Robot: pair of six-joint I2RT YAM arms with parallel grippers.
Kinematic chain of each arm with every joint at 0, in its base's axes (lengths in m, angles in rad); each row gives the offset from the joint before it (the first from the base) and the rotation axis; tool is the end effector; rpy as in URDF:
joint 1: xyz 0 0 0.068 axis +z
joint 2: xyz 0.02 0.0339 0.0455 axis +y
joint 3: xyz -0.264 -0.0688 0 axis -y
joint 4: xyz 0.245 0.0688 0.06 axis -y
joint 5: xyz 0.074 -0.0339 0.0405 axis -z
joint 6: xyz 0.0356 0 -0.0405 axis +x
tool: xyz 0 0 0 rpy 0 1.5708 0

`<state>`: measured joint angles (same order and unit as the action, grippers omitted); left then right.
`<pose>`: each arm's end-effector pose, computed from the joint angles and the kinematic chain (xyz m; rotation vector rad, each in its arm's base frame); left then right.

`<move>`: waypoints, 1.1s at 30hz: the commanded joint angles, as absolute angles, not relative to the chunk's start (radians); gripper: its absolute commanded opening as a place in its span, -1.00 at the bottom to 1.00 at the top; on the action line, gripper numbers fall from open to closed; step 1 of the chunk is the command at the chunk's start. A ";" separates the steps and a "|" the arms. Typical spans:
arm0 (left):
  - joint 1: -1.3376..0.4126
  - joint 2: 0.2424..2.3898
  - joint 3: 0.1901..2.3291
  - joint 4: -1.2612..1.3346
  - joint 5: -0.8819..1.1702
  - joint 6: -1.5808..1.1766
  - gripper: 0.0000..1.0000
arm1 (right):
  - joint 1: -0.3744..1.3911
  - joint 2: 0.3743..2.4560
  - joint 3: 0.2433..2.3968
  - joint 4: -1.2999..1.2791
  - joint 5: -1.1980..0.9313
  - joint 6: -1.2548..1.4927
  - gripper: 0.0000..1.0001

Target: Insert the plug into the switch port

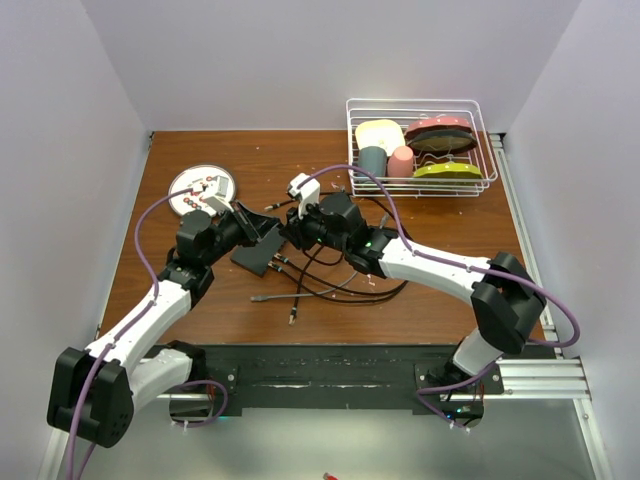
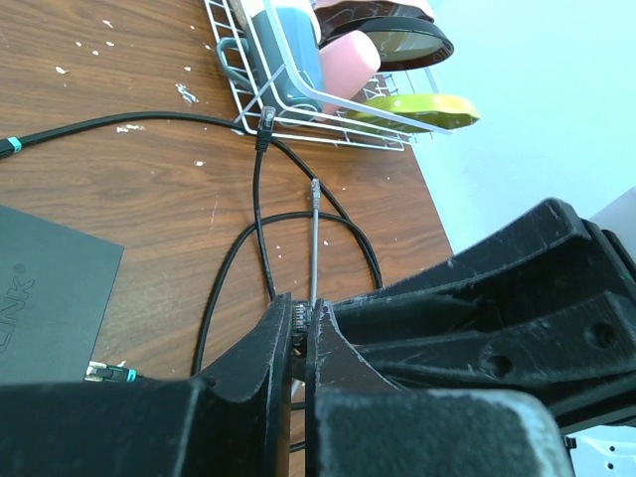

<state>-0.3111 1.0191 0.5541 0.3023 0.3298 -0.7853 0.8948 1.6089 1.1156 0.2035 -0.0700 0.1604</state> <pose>0.2190 -0.0825 0.2647 -0.1789 1.8442 -1.0725 0.2353 0.2974 0.2828 -0.7423 1.7891 0.7851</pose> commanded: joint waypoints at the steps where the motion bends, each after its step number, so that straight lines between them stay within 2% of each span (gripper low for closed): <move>1: -0.319 1.028 0.563 0.360 0.345 -0.779 -1.00 | 0.900 1.617 1.155 0.247 -0.045 0.176 -0.76; 3: -0.318 1.029 0.563 0.362 0.347 -0.779 -1.00 | 0.902 1.617 1.157 0.247 -0.032 0.181 -0.89; 7: -0.318 1.035 0.563 0.362 0.345 -0.776 -1.00 | 0.902 1.612 1.157 0.239 -0.014 0.180 -1.00; 11: -0.319 1.034 0.563 0.359 0.333 -0.764 -1.00 | 0.903 1.609 1.155 0.232 -0.015 0.175 -1.00; 15: -0.318 1.025 0.563 0.344 0.298 -0.741 -0.54 | 0.902 1.605 1.144 0.230 -0.014 0.172 -1.00; 17: -0.318 1.017 0.563 0.333 0.282 -0.730 -0.39 | 0.902 1.601 1.138 0.232 -0.017 0.173 -1.00; 18: -0.318 1.016 0.566 0.324 0.261 -0.726 -0.09 | 0.902 1.603 1.138 0.232 -0.017 0.173 -1.00; 20: -0.318 1.006 0.566 0.301 0.239 -0.718 0.16 | 0.902 1.603 1.140 0.226 -0.025 0.172 -1.00; 21: -0.318 0.999 0.565 0.298 0.217 -0.715 0.40 | 0.902 1.603 1.140 0.222 -0.026 0.169 -1.00; 24: -0.318 0.993 0.564 0.282 0.178 -0.709 0.75 | 0.903 1.600 1.138 0.218 -0.031 0.163 -1.00; 27: -0.316 1.000 0.577 0.247 0.146 -0.695 0.82 | 0.902 1.597 1.138 0.204 -0.032 0.155 -1.00; 33: -0.301 1.011 0.603 0.213 0.126 -0.680 0.82 | 0.902 1.592 1.129 0.186 -0.026 0.138 -1.00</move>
